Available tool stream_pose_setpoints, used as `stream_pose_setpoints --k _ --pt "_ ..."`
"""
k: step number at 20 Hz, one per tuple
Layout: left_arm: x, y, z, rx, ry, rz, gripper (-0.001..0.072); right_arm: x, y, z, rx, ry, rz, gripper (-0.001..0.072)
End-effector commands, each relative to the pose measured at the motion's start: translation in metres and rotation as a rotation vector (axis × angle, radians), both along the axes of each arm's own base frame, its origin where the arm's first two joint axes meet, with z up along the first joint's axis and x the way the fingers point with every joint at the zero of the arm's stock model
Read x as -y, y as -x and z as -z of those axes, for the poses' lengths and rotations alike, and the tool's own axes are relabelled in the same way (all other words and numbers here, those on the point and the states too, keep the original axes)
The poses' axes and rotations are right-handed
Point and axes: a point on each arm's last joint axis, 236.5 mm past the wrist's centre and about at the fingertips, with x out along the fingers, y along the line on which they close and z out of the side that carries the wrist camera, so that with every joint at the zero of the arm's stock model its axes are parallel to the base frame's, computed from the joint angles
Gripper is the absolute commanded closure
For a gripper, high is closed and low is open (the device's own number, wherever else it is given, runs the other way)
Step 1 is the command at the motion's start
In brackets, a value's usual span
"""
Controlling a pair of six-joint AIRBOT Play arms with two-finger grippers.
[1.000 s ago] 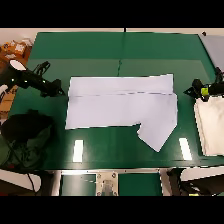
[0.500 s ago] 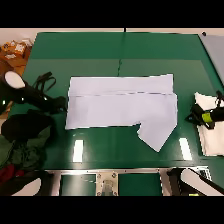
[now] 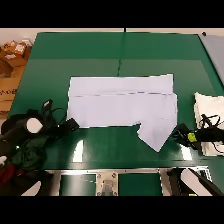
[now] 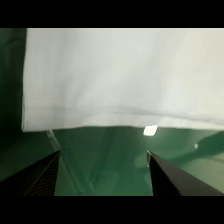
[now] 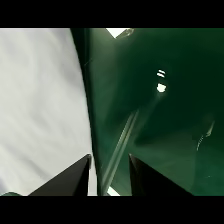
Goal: Fold the shirts.
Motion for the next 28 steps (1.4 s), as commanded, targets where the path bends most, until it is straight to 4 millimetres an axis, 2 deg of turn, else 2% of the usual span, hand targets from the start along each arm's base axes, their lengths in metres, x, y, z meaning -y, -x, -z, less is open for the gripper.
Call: stream_pose_setpoints --k 1,3,4,6,7,8,9,11,12,13,15,17,20,22,25,28 --pt "0.003 -0.028 0.012 0.095 0.095 -0.242 0.0093 -0.009 -0.001 0.015 0.025 -0.018 0.055 0.0381" --pt "0.003 -0.036 0.024 0.074 0.114 -0.312 0.0094 -0.013 -0.001 0.022 0.026 -0.036 0.072 0.0380" --pt "0.003 -0.038 0.029 0.057 0.131 -0.350 0.0119 -0.013 -0.002 0.025 0.025 -0.041 0.069 0.0380" --pt "0.005 -0.037 0.034 0.036 0.138 -0.357 0.0123 -0.020 -0.005 0.028 0.022 -0.085 0.073 0.0323" --pt "0.007 -0.035 0.034 0.027 0.140 -0.351 0.0223 -0.024 -0.007 0.030 0.029 -0.103 0.063 0.0314" --pt "0.008 -0.035 0.033 0.034 0.132 -0.326 0.0580 -0.025 -0.010 0.031 0.035 -0.116 0.069 0.0315" --pt "0.009 -0.038 0.031 0.057 0.120 -0.293 0.0673 -0.028 -0.013 0.031 0.047 -0.129 0.073 0.0316" --pt "0.011 -0.045 0.023 0.083 0.120 -0.268 0.0683 -0.030 -0.017 0.029 0.063 -0.142 0.073 0.0320" --pt "0.013 -0.047 0.020 0.093 0.117 -0.253 0.0682 -0.030 -0.018 0.028 0.071 -0.145 0.071 0.0385" --pt "0.015 -0.048 0.017 0.102 0.111 -0.227 0.0682 -0.030 -0.020 0.027 0.085 -0.140 0.051 0.0533" --pt "0.016 -0.048 0.015 0.104 0.098 -0.183 0.0683 -0.028 -0.025 0.024 0.105 -0.134 0.034 0.0700" --pt "0.011 -0.041 0.015 0.053 0.085 -0.146 0.0683 -0.027 -0.028 0.017 0.123 -0.137 -0.010 0.0701" --pt "-0.017 -0.025 0.012 -0.034 -0.014 -0.032 0.0683 -0.026 -0.028 0.002 0.132 -0.126 -0.035 0.0701" --pt "-0.028 -0.015 0.008 -0.073 -0.067 0.030 0.0683 -0.021 -0.014 -0.004 0.092 -0.085 -0.043 0.0701" --pt "-0.030 -0.001 0.003 -0.111 -0.101 0.121 0.0683 -0.008 0.009 -0.013 0.039 0.011 -0.057 0.0701" --pt "-0.027 -0.003 -0.008 -0.103 -0.102 0.172 0.0683 -0.014 0.002 -0.036 0.115 0.021 -0.053 0.0701"
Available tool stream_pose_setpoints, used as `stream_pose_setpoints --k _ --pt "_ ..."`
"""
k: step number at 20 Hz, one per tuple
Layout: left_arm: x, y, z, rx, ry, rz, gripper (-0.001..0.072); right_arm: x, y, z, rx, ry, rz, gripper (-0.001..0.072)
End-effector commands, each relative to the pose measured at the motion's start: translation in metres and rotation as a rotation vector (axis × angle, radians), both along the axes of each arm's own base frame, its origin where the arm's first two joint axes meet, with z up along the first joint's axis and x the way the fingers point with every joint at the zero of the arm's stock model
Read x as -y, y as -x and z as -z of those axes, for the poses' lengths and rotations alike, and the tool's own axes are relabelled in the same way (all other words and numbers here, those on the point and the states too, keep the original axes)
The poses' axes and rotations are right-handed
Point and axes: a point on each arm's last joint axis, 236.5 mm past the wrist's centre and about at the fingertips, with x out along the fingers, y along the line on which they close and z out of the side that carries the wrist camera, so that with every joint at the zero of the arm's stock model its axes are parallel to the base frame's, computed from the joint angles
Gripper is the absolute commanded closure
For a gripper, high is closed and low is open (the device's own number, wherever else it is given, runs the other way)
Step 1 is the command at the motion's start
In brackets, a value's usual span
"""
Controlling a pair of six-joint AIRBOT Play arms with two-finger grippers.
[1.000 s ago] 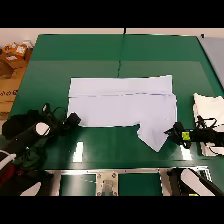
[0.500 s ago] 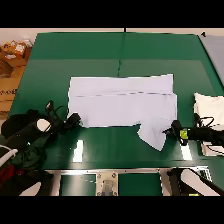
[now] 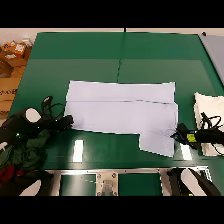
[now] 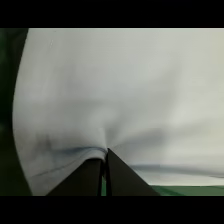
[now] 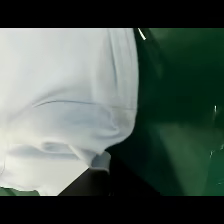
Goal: Fold the shirts.
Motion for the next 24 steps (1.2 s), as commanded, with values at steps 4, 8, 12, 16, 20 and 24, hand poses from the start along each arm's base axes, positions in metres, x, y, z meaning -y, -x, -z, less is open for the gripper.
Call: stream_pose_setpoints --k 4,8,12,16,20,24 --pt "0.000 -0.024 -0.039 0.074 -0.024 0.089 0.0683 -0.025 -0.024 -0.058 0.160 -0.087 -0.014 0.0701" --pt "0.004 -0.063 -0.071 0.194 -0.026 0.121 0.0683 -0.025 -0.071 -0.096 0.341 -0.144 0.038 0.0701" --pt "0.007 -0.106 -0.073 0.222 -0.041 0.136 0.0683 0.008 -0.118 -0.109 0.412 -0.105 0.089 0.0701" --pt "0.010 -0.151 -0.065 0.235 -0.053 0.138 0.0683 0.022 -0.173 -0.109 0.485 -0.182 0.108 0.0701" --pt "0.012 -0.195 -0.052 0.260 -0.062 0.133 0.0683 0.025 -0.227 -0.079 0.487 -0.179 0.076 0.0700" --pt "0.018 -0.235 -0.030 0.294 -0.051 0.121 0.0682 0.014 -0.274 -0.042 0.459 -0.176 0.012 0.0700"
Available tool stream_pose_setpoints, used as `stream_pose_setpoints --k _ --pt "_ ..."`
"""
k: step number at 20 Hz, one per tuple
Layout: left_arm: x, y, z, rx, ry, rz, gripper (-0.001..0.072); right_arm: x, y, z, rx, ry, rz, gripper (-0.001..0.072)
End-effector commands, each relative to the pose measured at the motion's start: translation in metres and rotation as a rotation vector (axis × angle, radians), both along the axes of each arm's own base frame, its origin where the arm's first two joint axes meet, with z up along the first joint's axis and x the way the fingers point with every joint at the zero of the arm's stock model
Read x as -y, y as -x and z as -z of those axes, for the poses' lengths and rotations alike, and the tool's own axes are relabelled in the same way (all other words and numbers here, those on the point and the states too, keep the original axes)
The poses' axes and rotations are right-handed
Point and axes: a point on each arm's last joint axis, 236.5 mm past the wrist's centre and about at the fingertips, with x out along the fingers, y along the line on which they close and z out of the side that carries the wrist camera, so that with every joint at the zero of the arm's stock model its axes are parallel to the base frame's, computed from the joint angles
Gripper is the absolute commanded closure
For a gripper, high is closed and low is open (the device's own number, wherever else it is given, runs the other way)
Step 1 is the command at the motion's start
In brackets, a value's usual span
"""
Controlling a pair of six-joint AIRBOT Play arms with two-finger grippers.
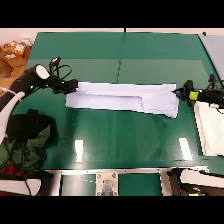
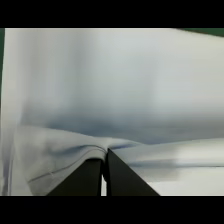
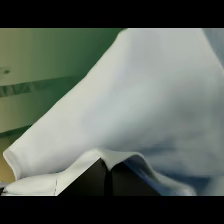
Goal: Fold the shirts.
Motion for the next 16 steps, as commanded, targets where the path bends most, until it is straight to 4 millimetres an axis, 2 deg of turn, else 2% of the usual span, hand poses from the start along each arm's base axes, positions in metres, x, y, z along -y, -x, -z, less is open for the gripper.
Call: stream_pose_setpoints --k 1,3,4,5,6,7,9,10,13,15,16 --pt "0.005 -0.037 0.016 0.048 0.025 -0.025 0.0681 -0.007 -0.040 0.032 -0.005 0.011 -0.039 0.0700" --pt "0.004 -0.047 0.015 0.083 0.031 -0.048 0.0677 -0.004 -0.050 0.039 -0.009 0.009 -0.043 0.0686" --pt "0.002 -0.052 0.012 0.107 0.031 -0.059 0.0421 0.002 -0.053 0.038 -0.002 0.015 -0.036 0.0619" --pt "0.000 -0.058 0.007 0.134 0.022 -0.063 0.0070 0.012 -0.055 0.032 0.011 0.027 -0.026 0.0542" --pt "-0.002 -0.065 0.001 0.162 0.014 -0.067 0.0003 0.022 -0.057 0.026 0.024 0.046 -0.031 0.0483" --pt "-0.005 -0.072 -0.007 0.190 0.004 -0.066 0.0001 0.034 -0.054 0.021 0.024 0.066 -0.043 0.0418" --pt "-0.015 -0.084 -0.026 0.228 -0.005 -0.074 0.0001 0.060 -0.034 0.017 -0.013 0.113 -0.100 0.0198" --pt "-0.020 -0.088 -0.035 0.232 0.001 -0.082 0.0001 0.071 -0.022 0.018 -0.030 0.138 -0.140 0.0174" --pt "-0.032 -0.088 -0.056 0.205 0.018 -0.079 0.0001 0.099 0.007 0.030 -0.084 0.175 -0.182 0.0173" --pt "-0.030 -0.085 -0.063 0.194 0.022 -0.063 0.0002 0.097 0.015 0.043 -0.100 0.151 -0.225 0.0170" --pt "-0.029 -0.085 -0.064 0.191 0.026 -0.061 0.0001 0.089 0.017 0.051 -0.106 0.128 -0.258 0.0109"
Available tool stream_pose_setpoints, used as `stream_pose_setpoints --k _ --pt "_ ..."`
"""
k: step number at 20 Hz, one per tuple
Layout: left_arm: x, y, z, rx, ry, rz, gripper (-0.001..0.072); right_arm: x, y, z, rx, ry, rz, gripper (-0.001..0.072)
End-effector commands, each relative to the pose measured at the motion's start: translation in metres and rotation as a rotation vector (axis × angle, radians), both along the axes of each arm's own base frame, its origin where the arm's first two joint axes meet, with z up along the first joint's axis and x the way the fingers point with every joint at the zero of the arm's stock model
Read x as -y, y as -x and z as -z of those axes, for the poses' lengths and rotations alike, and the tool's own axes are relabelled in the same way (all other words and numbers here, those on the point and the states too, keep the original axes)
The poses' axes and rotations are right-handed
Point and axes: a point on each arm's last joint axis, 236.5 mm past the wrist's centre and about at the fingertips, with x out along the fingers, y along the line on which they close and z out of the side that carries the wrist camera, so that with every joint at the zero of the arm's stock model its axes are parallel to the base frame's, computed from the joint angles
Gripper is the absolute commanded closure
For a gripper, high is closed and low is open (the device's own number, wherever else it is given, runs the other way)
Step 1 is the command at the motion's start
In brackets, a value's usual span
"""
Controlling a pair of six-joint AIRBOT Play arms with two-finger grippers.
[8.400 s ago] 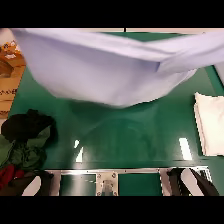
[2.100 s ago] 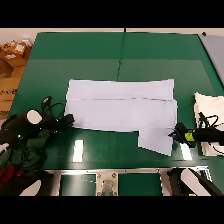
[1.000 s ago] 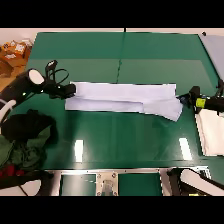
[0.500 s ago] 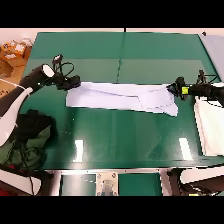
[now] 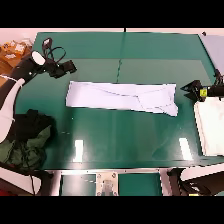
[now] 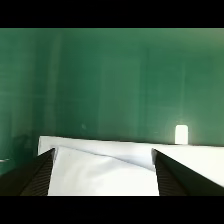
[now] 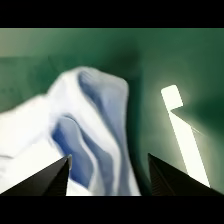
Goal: Fold the shirts.
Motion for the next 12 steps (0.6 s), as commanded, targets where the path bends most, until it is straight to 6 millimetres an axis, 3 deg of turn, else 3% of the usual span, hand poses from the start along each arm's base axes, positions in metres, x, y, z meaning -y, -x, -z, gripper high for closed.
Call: stream_pose_setpoints --k 1,4,7,11,12 --pt "0.000 0.003 -0.009 -0.023 0.016 0.014 0.0001 -0.011 0.020 0.023 -0.048 -0.052 -0.122 0.0101" --pt "0.001 0.007 -0.007 -0.040 0.015 0.022 0.0001 -0.042 0.016 0.039 -0.026 -0.153 -0.207 0.0101" --pt "0.002 0.011 -0.005 -0.058 0.015 0.030 0.0001 -0.068 0.008 0.041 -0.008 -0.233 -0.265 0.0101" --pt "0.003 0.013 -0.004 -0.069 0.015 0.035 0.0002 -0.079 -0.009 0.032 0.024 -0.200 -0.317 0.0104" --pt "0.003 0.015 -0.003 -0.075 0.016 0.037 0.0002 -0.079 -0.014 0.028 0.037 -0.190 -0.322 0.0159"
